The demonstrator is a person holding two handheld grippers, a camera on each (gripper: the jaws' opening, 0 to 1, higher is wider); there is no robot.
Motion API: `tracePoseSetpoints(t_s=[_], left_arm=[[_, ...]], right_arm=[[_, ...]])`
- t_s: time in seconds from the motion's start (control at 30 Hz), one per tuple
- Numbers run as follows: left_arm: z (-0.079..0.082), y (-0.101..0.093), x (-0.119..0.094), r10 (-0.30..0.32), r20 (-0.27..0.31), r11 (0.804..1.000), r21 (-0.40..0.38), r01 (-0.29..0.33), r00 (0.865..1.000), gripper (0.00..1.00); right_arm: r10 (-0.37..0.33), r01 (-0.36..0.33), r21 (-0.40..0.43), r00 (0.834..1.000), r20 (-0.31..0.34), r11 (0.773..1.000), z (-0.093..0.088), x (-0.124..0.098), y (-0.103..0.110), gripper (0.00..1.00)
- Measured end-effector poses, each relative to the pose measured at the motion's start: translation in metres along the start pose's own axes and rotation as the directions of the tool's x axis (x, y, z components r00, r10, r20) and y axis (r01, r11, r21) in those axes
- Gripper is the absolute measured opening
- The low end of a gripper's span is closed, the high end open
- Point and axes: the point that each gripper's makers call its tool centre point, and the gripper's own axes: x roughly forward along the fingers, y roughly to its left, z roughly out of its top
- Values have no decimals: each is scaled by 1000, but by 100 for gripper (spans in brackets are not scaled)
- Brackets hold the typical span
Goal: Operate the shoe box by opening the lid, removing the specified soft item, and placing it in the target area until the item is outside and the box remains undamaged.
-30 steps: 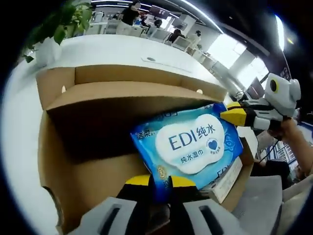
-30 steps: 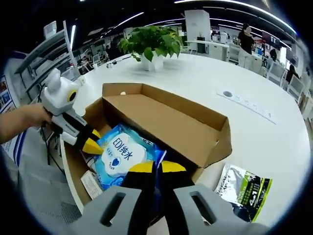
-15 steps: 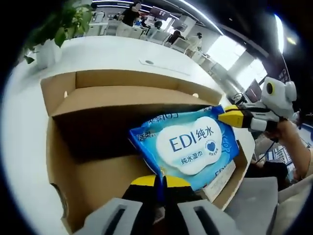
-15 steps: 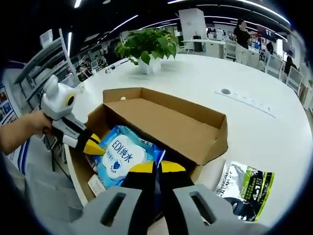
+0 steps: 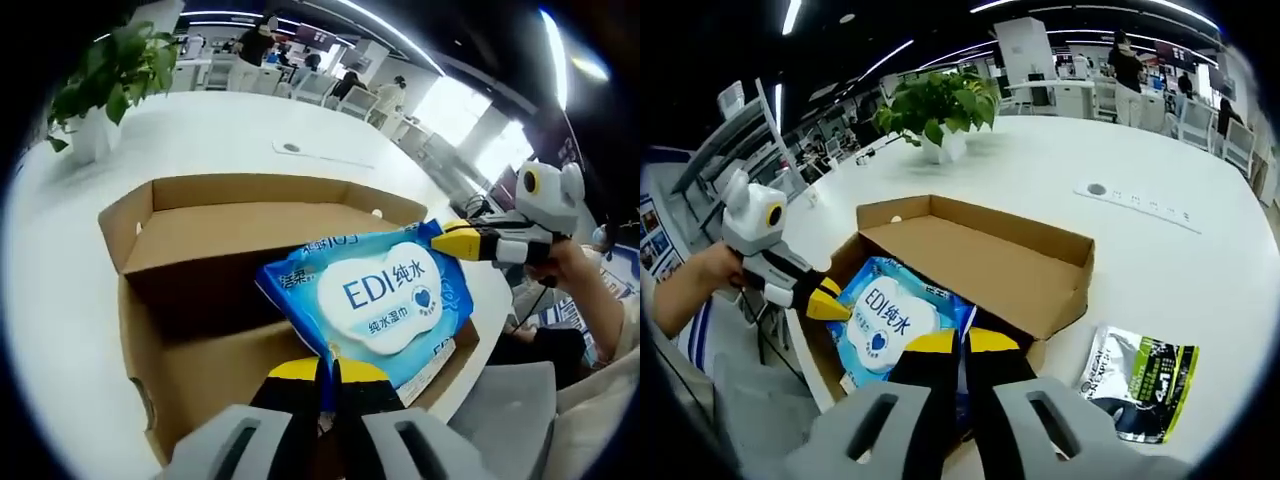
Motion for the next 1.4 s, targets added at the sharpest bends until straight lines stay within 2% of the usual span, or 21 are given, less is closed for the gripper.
tracePoseSetpoints(t_s=[0.1, 0.3, 0.6, 0.97, 1.4], left_arm=[[5, -6, -3, -11, 12, 1000, -6, 11, 1000, 3], [14, -22, -4, -23, 13, 999, 29, 23, 1000, 3], [27, -46, 3, -36, 12, 997, 67, 36, 999, 3], [41, -71, 22, -50, 7, 994, 97, 49, 999, 3], [58, -109, 50, -92, -2, 988, 124, 92, 996, 3]], right_arm=[[-3, 3, 17, 1000, 4, 1000, 3, -6, -3, 0], [-16, 16, 31, 1000, 15, 999, 7, -18, -10, 0], [-53, 51, 56, 998, 32, 997, 8, -37, -29, 0], [-98, 95, 85, 994, 42, 992, 7, -58, -56, 0], [-169, 161, 122, 984, 52, 979, 2, -89, -95, 0]])
